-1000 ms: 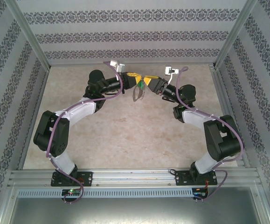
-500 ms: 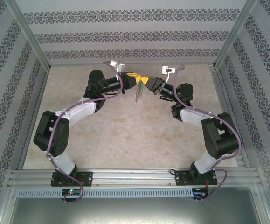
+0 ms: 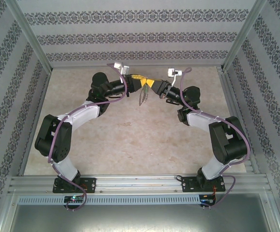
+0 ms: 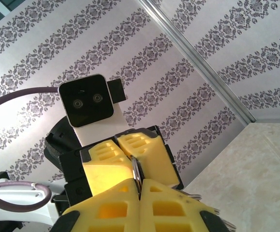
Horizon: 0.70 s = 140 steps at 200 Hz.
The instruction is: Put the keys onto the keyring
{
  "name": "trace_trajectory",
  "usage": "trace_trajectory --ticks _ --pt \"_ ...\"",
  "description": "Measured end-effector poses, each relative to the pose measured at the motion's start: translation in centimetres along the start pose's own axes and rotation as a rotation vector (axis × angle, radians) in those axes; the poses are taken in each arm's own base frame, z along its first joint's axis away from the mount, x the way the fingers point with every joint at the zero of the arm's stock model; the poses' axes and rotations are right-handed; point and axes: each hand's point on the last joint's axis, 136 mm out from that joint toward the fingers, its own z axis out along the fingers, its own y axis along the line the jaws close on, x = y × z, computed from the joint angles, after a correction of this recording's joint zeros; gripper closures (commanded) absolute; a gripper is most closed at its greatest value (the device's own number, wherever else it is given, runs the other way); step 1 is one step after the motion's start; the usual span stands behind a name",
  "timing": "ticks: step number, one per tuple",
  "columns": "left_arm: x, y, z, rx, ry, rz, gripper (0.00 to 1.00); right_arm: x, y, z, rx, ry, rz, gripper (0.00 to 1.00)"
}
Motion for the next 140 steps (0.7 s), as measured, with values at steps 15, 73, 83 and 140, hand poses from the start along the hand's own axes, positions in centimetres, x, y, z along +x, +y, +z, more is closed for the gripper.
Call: trace_trajectory --ticks 15,73,83,140 --pt "0.2 0.4 0.0 -0.018 0.006 0.012 0.72 0.0 -0.2 -0.2 0.008 0.009 -0.001 1.0" --pt "1.1 1.4 -0.4 -0.067 0.044 0.034 0.6 0.2 -2.1 -1.1 0.078 0.037 0.025 1.0" --pt "1.1 1.4 -0.5 -0.072 0.051 0.043 0.59 0.3 -2.5 -1.2 0.092 0.043 0.031 1.0" --pt "0.7 1.6 -1.6 -0.111 0.079 0.077 0.54 1.3 -3.6 -2.0 0.182 0.105 0.025 1.0"
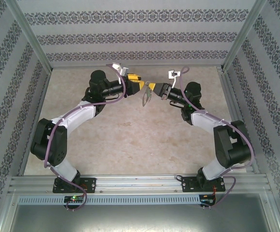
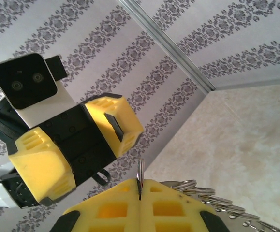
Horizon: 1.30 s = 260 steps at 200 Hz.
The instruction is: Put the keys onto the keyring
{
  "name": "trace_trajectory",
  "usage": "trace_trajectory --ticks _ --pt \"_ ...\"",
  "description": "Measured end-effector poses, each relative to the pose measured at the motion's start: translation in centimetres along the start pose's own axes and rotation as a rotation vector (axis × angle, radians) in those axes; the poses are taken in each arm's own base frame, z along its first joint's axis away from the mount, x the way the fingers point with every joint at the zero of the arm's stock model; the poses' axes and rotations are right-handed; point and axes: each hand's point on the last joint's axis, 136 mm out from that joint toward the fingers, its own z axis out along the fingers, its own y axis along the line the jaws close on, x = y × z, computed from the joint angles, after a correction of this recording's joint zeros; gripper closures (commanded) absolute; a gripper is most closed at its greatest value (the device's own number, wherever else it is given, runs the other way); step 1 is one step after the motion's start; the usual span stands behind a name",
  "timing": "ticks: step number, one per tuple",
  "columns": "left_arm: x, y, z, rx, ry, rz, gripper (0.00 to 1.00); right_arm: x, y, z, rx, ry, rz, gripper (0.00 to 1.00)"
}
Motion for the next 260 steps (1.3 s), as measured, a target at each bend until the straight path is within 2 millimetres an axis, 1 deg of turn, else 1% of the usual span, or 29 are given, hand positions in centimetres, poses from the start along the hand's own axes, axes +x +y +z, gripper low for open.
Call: trace_trajectory --ticks 48,90,117,137,175,196,216,260 --pt "0.9 1.6 -0.8 -0.049 0.056 -0.017 0.5 0.7 -0.9 -0.8 0.091 0.061 -0.044 1.0" --pt "0.3 1.9 -0.9 -0.06 0.091 0.006 0.48 1.4 -1.4 -1.3 0.169 0.123 -0.096 1.0" --pt "0.4 2.2 -1.3 -0.065 0.116 0.003 0.46 1.8 -1.8 -1.7 0.212 0.156 -0.125 1.0" --pt "0.2 2.3 -1.6 -0.065 0.137 0.003 0.46 2.2 -2.2 -1.9 0.237 0.177 -0.138 1.0" --pt "-0.2 1.7 -1.5 -0.042 0.176 0.019 0.45 2.8 -2.8 -2.3 0.276 0.222 -0.157 1.0" --pt "-0.3 1.5 -1.4 -0.023 0.198 0.024 0.45 3.1 -2.7 -2.5 0.292 0.244 -0.184 1.0" --pt "0.3 1.4 -1.3 -0.003 0.226 0.016 0.45 3.5 -2.4 -2.8 0.296 0.262 -0.203 1.0" --pt "2.4 1.2 -1.2 0.055 0.304 -0.038 0.46 4.0 -2.1 -2.9 0.279 0.299 -0.238 1.0"
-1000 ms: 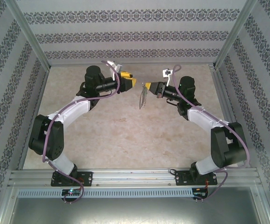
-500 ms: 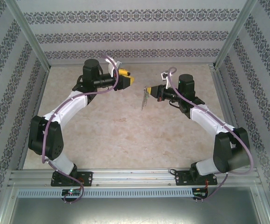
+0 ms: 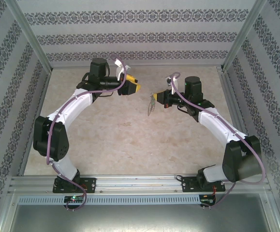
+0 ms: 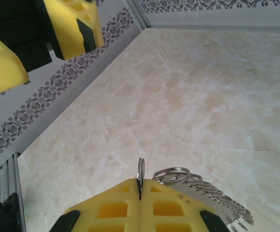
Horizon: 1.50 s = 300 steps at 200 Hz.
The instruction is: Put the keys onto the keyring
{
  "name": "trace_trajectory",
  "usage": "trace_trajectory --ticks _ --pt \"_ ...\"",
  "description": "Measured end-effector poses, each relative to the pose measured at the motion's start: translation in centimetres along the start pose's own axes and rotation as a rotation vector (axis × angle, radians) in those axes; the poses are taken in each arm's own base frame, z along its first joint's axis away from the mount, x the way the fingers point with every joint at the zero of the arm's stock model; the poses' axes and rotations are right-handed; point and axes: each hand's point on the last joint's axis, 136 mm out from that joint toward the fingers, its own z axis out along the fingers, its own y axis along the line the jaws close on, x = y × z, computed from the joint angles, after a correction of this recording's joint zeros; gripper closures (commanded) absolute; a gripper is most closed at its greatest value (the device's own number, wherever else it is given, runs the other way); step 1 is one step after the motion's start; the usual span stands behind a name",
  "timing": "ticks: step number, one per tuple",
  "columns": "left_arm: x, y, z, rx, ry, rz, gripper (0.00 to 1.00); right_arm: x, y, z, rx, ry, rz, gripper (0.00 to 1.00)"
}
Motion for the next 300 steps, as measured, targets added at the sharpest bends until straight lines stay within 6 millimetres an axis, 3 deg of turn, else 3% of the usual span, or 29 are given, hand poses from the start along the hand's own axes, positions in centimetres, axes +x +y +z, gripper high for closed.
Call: trace_trajectory --ticks 74,127,224,300 --pt "2.1 -0.4 1.6 0.112 0.121 -0.064 0.5 0.3 2.1 0.0 -0.089 0.047 -0.05 1.0" --pt "4.1 -2.4 3.2 0.185 0.209 -0.083 0.53 0.6 3.2 0.3 -0.127 0.062 -0.067 1.0" --pt "4.9 -3.4 4.0 0.232 0.228 -0.096 0.59 0.7 3.6 0.3 -0.139 0.067 -0.068 1.0" --pt "4.6 -3.9 4.1 0.254 0.219 -0.1 0.77 0.7 3.6 0.3 -0.139 0.067 -0.068 1.0"
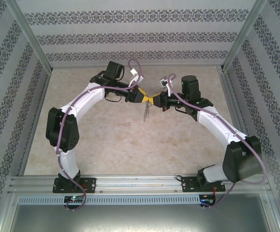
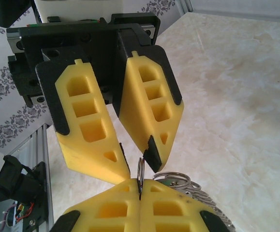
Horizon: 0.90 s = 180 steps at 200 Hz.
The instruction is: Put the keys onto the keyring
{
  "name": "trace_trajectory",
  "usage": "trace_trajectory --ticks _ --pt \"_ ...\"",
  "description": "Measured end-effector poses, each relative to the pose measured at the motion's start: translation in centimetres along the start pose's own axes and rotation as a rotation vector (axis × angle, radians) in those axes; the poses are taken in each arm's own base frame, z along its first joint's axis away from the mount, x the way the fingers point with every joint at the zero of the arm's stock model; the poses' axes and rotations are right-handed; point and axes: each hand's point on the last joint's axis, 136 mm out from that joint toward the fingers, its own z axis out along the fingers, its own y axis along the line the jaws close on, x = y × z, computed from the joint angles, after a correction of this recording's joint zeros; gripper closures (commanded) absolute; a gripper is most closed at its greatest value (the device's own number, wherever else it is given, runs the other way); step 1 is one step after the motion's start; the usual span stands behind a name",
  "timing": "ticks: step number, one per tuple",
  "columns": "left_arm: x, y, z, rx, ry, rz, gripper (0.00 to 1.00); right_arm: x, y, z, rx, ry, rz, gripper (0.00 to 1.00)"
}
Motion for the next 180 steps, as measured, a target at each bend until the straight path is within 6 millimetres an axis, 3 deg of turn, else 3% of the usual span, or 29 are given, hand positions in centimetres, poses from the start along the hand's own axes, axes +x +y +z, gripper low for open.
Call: trace_trajectory --ticks 48,74,93,113,148,180 --pt "-0.2 -0.3 0.2 0.015 -0.005 0.008 1.0 0.0 0.0 0.0 -0.004 0.0 0.001 1.0" --pt "-0.2 -0.2 0.2 0.017 -0.011 0.007 1.0 0.0 0.0 -0.1 -0.001 0.0 0.002 1.0" --pt "0.0 0.2 0.5 0.022 -0.029 0.005 1.0 0.0 -0.3 -0.1 0.011 -0.001 0.012 0.75" --pt "0.6 0.6 1.2 0.019 -0.051 -0.004 1.0 -0.6 -0.3 -0.5 0.016 -0.023 0.011 0.61" --pt "1.2 1.3 1.6 -0.015 -0.108 -0.019 1.0 -2.6 0.1 -3.3 0.054 -0.123 -0.015 0.54" --pt "-0.9 0.7 0.7 -0.049 -0.197 0.035 1.0 -3.3 -0.5 -5.4 0.135 -0.205 -0.025 0.54"
